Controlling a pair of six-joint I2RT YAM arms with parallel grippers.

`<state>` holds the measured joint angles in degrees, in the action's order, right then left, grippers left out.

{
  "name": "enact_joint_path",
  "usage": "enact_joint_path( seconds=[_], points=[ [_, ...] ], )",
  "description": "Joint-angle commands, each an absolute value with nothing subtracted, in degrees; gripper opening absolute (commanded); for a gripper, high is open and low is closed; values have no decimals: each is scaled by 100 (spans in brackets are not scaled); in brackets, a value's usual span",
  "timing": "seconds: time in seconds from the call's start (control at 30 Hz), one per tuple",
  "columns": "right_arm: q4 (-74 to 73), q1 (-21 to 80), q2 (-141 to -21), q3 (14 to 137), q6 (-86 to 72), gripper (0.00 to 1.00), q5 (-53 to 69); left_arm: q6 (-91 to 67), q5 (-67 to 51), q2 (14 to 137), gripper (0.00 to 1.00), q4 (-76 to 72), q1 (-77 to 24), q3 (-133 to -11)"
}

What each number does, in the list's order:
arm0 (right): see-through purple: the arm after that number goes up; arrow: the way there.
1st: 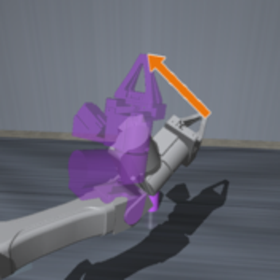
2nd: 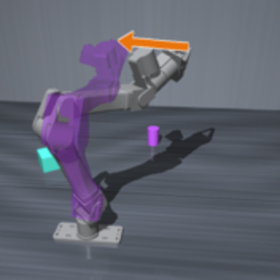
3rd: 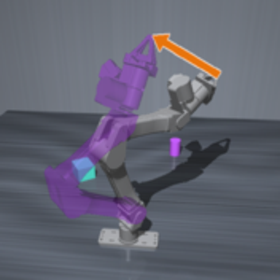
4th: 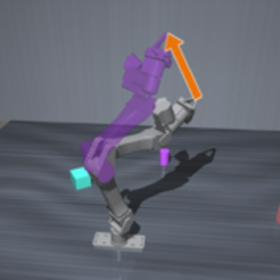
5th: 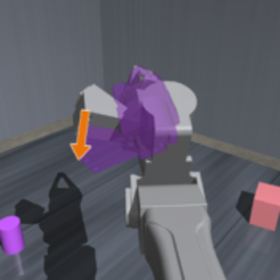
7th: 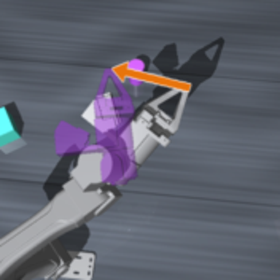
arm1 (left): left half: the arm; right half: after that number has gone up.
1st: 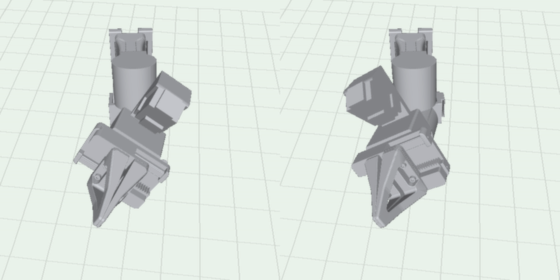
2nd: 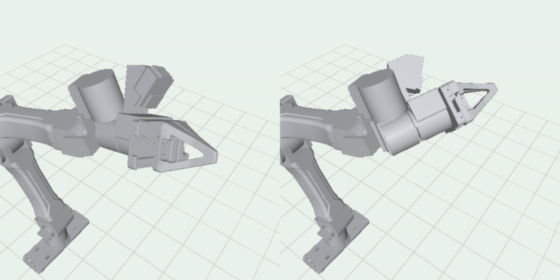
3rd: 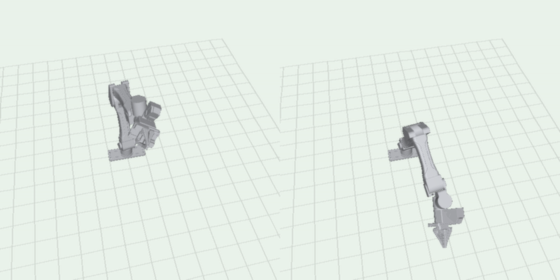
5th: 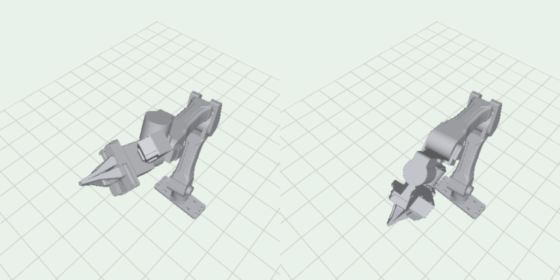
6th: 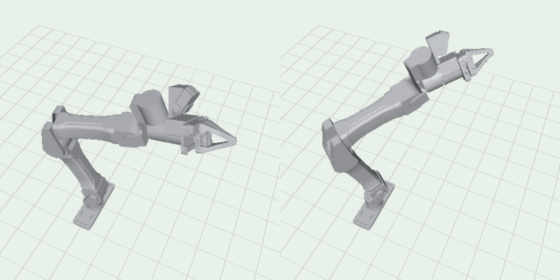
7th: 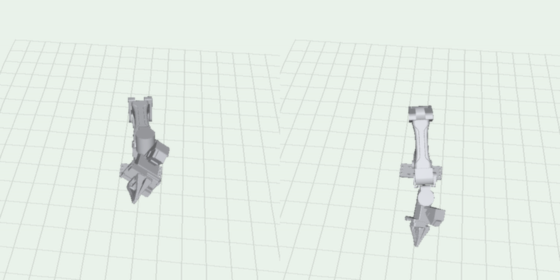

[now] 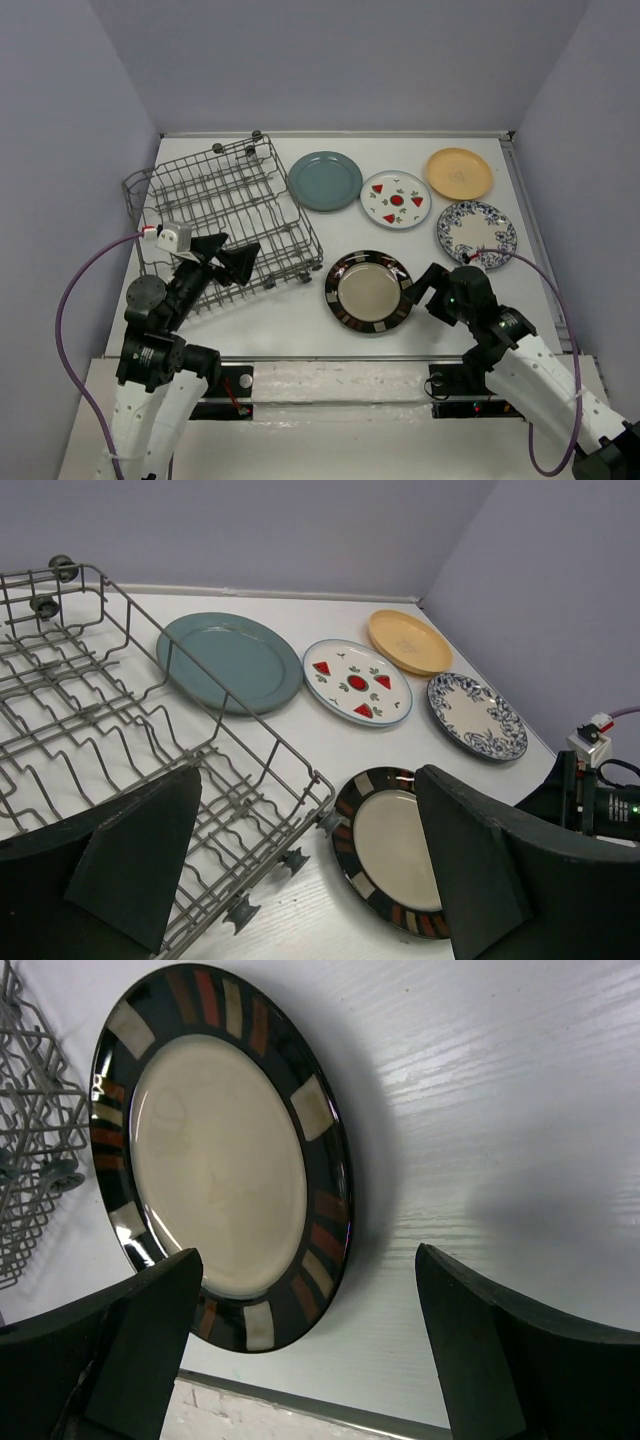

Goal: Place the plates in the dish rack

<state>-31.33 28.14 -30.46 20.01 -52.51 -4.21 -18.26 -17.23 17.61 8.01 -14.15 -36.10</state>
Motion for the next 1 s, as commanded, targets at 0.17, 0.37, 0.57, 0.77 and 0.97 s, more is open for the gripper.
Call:
enact_joint_path(
  seconds=[0.17, 0.37, 0.57, 0.77, 0.97],
  points=[
    [-2391, 2795, -3067, 1275, -5537, 92, 597, -1740, -1644, 2162, 99, 563, -1389, -3595],
    [-1434, 2795, -2891, 634, -5826, 92, 1106, -1749, -1556, 2241, 99, 563, -1380, -3568],
    [-572, 2795, -3190, 202, -6012, 89, 1283, -1740, -1494, 2312, 99, 545, -1380, -3560],
    [43, 2795, -3716, 53, -6187, 81, 1213, -1731, -1521, 2312, 99, 519, -1380, -3568],
    [448, 2795, -3859, -316, -6398, 74, 1143, -1731, -1599, 2268, 99, 483, -1354, -3560]
  ],
)
